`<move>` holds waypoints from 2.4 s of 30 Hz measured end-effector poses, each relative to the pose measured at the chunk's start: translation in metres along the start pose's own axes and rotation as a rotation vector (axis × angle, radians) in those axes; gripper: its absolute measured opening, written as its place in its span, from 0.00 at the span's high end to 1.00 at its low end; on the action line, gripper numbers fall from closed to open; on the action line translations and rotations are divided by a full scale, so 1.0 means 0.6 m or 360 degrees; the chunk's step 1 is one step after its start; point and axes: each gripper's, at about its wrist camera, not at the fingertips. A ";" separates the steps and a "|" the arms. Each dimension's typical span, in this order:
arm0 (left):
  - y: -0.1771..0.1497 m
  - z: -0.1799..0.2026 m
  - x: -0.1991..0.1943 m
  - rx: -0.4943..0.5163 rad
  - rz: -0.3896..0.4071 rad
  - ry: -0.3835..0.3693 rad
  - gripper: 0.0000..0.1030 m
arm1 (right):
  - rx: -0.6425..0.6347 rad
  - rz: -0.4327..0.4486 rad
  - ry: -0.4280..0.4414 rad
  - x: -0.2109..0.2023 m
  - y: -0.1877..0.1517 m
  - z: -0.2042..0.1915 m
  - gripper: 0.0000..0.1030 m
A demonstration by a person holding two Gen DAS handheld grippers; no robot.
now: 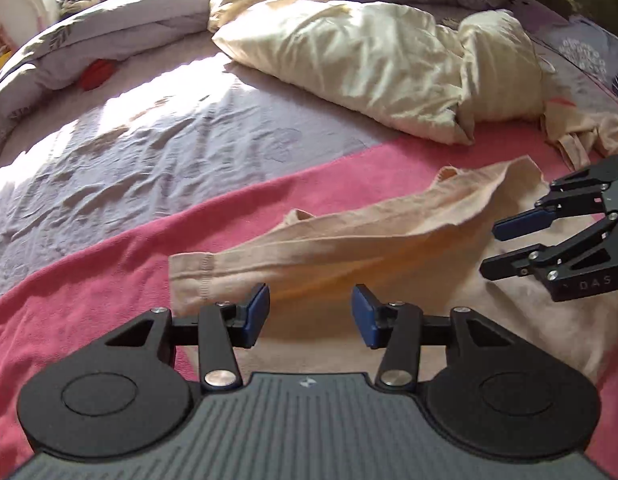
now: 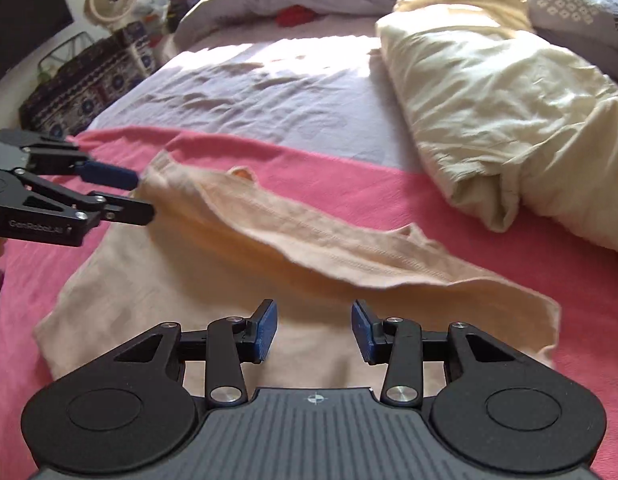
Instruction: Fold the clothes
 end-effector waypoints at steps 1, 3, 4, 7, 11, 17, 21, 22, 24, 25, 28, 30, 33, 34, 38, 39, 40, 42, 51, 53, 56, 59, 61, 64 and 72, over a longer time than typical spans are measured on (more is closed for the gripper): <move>0.001 0.015 0.022 0.0044 -0.0029 0.0039 0.48 | -0.0054 -0.0008 -0.0012 0.016 0.003 -0.009 0.58; 0.014 0.025 0.062 0.0060 -0.0035 0.0186 0.47 | -0.0064 0.0061 -0.0101 0.033 0.022 0.004 0.58; 0.027 0.016 0.076 -0.0017 -0.0015 0.0291 0.47 | 0.0014 0.0088 -0.0194 0.038 0.035 0.022 0.58; 0.068 -0.056 0.093 -0.0526 -0.0041 0.0539 0.46 | 0.0260 0.0149 -0.0540 0.035 0.069 0.074 0.56; 0.068 -0.100 0.056 -0.0726 0.0006 0.0584 0.50 | 0.0349 0.0272 -0.0509 -0.028 0.057 0.095 0.49; -0.003 -0.009 -0.017 -0.0196 0.0018 0.0121 0.43 | -0.0030 0.0124 -0.0148 -0.062 -0.024 0.008 0.43; -0.082 0.025 -0.007 0.0149 -0.0017 0.0303 0.38 | -0.0356 -0.0021 -0.0163 -0.073 -0.123 -0.019 0.41; -0.098 0.015 -0.008 0.0171 0.0013 0.0355 0.29 | -0.0328 -0.0024 -0.0173 -0.089 -0.142 -0.003 0.39; -0.102 -0.026 -0.017 0.0057 -0.0017 0.0416 0.23 | -0.0175 -0.0063 -0.0200 -0.123 -0.163 0.035 0.38; -0.102 -0.045 -0.022 -0.0001 -0.0041 0.0486 0.22 | -0.0125 -0.0111 -0.0326 -0.142 -0.168 0.047 0.36; -0.100 -0.074 -0.039 -0.0059 -0.0089 0.0900 0.37 | 0.0011 -0.0162 -0.0607 -0.195 -0.181 0.060 0.30; -0.104 -0.086 -0.078 -0.0233 -0.0071 0.0790 0.37 | 0.0187 -0.0133 -0.0572 -0.223 -0.191 0.057 0.30; -0.122 -0.062 -0.135 -0.0406 -0.0034 0.0442 0.35 | 0.0425 -0.0076 -0.0465 -0.241 -0.213 0.034 0.30; -0.130 -0.043 -0.145 -0.0380 -0.0029 0.0369 0.34 | 0.0449 -0.0060 -0.0455 -0.236 -0.218 0.021 0.32; -0.171 0.031 -0.120 -0.0271 -0.0102 0.0256 0.28 | 0.0494 -0.0015 -0.0378 -0.201 -0.216 -0.017 0.65; -0.183 0.037 -0.100 -0.0273 -0.0160 0.0303 0.28 | 0.0509 -0.0005 -0.0335 -0.191 -0.213 -0.023 0.66; -0.197 0.037 -0.082 -0.0294 -0.0209 0.0360 0.26 | 0.0491 -0.0027 -0.0309 -0.177 -0.211 -0.027 0.68; -0.216 0.024 -0.076 -0.0403 -0.0203 0.0392 0.15 | 0.0425 -0.0086 -0.0400 -0.163 -0.219 -0.028 0.79; -0.232 -0.003 -0.090 -0.0507 -0.0237 0.0415 0.11 | 0.0429 -0.0061 -0.0458 -0.226 -0.250 -0.020 0.69; -0.234 -0.003 -0.087 -0.0528 -0.0235 0.0436 0.07 | 0.0437 -0.0055 -0.0404 -0.219 -0.247 -0.018 0.69; -0.231 -0.002 -0.087 -0.0537 -0.0243 0.0451 0.06 | 0.0469 -0.0032 -0.0353 -0.201 -0.241 -0.012 0.69; -0.227 -0.002 -0.087 -0.0538 -0.0253 0.0462 0.07 | 0.0488 0.0024 -0.0308 -0.190 -0.232 -0.007 0.69; -0.219 0.004 -0.094 -0.0518 -0.0252 0.0474 0.12 | 0.0481 0.0073 -0.0315 -0.188 -0.227 0.000 0.66; -0.199 0.021 -0.119 -0.0471 -0.0167 0.0438 0.19 | 0.0553 0.0145 -0.0281 -0.182 -0.225 0.023 0.63; -0.155 0.076 -0.105 -0.0472 -0.0067 0.0305 0.19 | 0.0912 0.0355 0.0198 -0.165 -0.248 0.067 0.62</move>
Point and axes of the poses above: each gripper's, at about its wrist camera, not at the fingertips, and x roughly the way its jaws point, z to its right, y to its top, and after that the axes turned 7 degrees about -x, right-handed
